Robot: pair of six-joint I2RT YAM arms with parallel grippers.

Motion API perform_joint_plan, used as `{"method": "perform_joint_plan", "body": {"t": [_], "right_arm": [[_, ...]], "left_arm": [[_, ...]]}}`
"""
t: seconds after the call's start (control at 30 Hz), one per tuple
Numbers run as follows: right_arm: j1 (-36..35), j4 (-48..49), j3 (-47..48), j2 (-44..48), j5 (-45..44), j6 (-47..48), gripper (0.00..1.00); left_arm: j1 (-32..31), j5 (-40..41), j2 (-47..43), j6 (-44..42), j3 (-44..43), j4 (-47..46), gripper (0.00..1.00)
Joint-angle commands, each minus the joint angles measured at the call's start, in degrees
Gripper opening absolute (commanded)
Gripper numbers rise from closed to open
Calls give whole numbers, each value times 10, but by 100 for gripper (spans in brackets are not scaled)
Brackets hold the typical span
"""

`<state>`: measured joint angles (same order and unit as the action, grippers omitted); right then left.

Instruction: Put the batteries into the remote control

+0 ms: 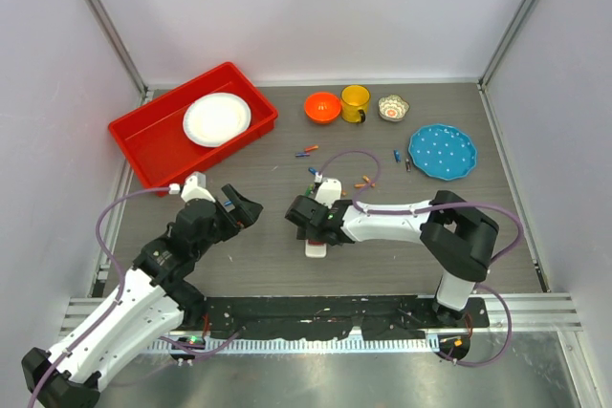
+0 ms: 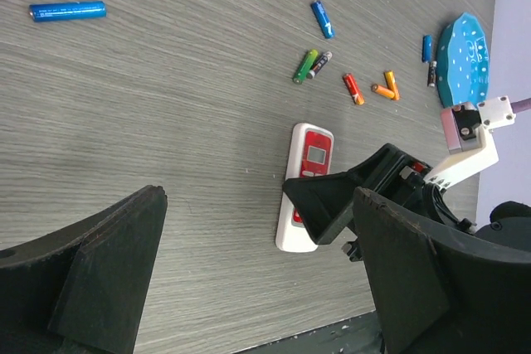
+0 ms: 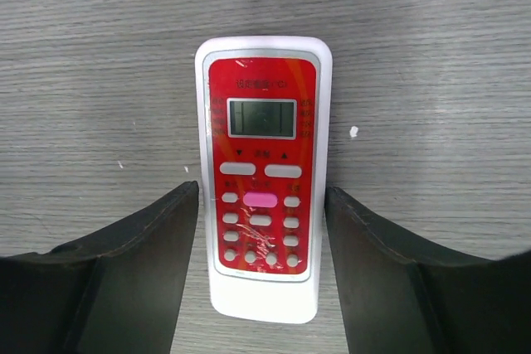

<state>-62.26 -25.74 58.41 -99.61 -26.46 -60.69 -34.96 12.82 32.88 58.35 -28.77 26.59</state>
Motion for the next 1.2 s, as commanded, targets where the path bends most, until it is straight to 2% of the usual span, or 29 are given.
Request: {"method": "perform_joint_plan", "body": {"t": [0.0, 0.3, 0.43, 0.5, 0.57, 0.63, 0.73, 0.77, 0.93, 1.17], "right_arm": [[-1, -13, 21, -16, -5, -21, 70], [-1, -46, 37, 32, -21, -5, 82], [-1, -70, 14, 136, -60, 10, 88], [-1, -83, -7, 217, -95, 26, 89], [-1, -81, -39, 272, -116, 54, 90], [-1, -74, -67, 343, -157, 71, 90], [-1, -46, -141, 421, -211, 76, 90], [-1, -34, -179, 439, -216, 80, 90], [0, 38, -246, 560, -162, 144, 91], [0, 14, -257, 594, -154, 172, 90]], "left_arm": [[2, 19, -3, 3, -4, -7, 98], [2, 16, 11, -9, -6, -13, 100], [2, 28, 49, -41, -30, 2, 100], [2, 30, 68, -53, -44, 2, 100], [-2, 20, 112, -57, -51, -6, 100], [-33, 16, 150, -59, -57, -35, 100], [-108, 67, 243, -53, -88, -52, 100], [-124, 74, 299, -49, -102, -51, 100], [-167, 57, 438, -56, -206, -39, 100], [-173, -11, 564, -115, -319, -4, 100]]}}
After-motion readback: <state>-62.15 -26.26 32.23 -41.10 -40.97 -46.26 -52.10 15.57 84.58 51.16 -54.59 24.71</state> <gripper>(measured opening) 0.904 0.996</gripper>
